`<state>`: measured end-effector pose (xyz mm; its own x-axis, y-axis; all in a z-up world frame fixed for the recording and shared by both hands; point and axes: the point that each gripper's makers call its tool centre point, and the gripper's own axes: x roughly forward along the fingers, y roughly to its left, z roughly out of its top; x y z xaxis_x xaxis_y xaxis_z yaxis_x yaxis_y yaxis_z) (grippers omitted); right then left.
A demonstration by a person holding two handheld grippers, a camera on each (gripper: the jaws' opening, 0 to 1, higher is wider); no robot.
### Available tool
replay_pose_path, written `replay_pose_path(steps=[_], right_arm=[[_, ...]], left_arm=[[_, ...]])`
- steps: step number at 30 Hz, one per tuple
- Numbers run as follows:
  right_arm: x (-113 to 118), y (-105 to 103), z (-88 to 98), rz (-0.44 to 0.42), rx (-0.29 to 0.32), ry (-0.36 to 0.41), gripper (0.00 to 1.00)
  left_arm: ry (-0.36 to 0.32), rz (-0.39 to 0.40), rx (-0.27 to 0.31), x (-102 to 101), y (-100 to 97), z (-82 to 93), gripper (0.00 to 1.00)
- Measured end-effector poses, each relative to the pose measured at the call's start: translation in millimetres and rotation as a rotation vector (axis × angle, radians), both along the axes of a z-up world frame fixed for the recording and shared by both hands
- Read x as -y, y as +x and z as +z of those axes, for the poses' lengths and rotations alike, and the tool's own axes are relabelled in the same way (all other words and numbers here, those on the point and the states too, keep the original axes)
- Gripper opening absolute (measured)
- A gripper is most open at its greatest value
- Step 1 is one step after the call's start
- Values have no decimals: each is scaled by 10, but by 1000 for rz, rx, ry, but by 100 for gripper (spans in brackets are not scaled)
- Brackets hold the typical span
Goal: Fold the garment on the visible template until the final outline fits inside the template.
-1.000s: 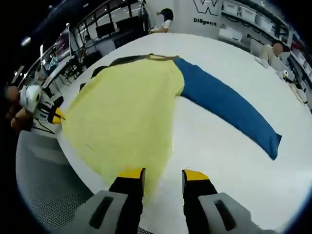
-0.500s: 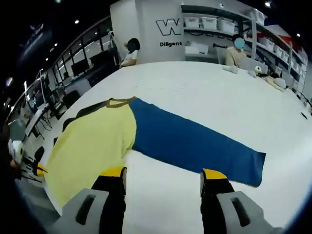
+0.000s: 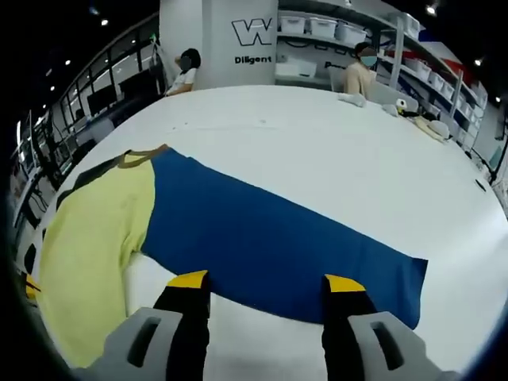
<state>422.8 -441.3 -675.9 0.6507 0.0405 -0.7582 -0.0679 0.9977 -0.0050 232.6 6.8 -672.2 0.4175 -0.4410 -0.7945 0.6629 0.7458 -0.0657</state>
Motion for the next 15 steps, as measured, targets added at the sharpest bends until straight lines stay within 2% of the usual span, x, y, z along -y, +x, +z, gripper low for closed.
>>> replay_pose_path(steps=[2,3,9,11,13,15], right_arm=[[34,-23,-62,1,-27,-20,46],[14,20,-21,-8,6,2,45],[26,2,-4,-9,13,-13,36],[47,7,5,-15,21,-20,27],[78,14,9,-18,28,-37,11],[124,29,6,-2,36,-87,0]], left_arm=[[7,-7,0,6,-7,4,1],[11,-10,0,7,-10,3,2],[9,-5,0,13,-30,8,2],[10,-6,-1,15,-31,10,2],[10,-7,-1,13,-31,11,2],[10,-7,-2,10,-29,11,2]])
